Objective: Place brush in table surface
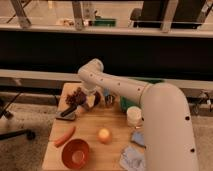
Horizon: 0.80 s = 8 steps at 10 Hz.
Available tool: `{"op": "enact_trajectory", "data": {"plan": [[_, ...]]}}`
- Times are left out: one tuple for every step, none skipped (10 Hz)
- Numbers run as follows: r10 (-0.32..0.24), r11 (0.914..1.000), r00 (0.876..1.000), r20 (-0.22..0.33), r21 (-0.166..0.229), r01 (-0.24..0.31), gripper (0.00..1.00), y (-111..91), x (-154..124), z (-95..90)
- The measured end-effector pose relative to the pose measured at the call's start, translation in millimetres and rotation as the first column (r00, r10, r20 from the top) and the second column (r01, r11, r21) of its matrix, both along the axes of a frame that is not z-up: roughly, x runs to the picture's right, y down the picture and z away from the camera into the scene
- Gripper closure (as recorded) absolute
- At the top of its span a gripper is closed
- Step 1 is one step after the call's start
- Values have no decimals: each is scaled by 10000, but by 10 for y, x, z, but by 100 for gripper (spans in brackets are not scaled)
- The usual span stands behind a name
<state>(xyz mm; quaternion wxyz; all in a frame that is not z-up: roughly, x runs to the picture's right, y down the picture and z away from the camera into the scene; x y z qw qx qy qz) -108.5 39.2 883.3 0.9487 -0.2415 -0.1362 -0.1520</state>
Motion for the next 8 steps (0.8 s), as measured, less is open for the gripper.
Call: {"op": "enact_trajectory", "data": {"plan": [[-19, 10000, 10000, -8, -7, 19, 25, 1, 1, 10], [-37, 10000, 10000, -21, -18, 37, 34, 1, 2, 20], [-48, 10000, 10000, -27, -10, 48, 40, -3, 1, 31], [-64, 10000, 10000, -33, -8, 64, 41, -7, -2, 39], [-71, 10000, 10000, -40, -13, 71, 41, -9, -2, 44], [-90, 10000, 9999, -45, -12, 90, 41, -10, -4, 51], [-109, 9999, 9999, -56, -36, 109, 41, -4, -5, 54], [-130, 9999, 9999, -72, -70, 130, 41, 9, -2, 61]]}}
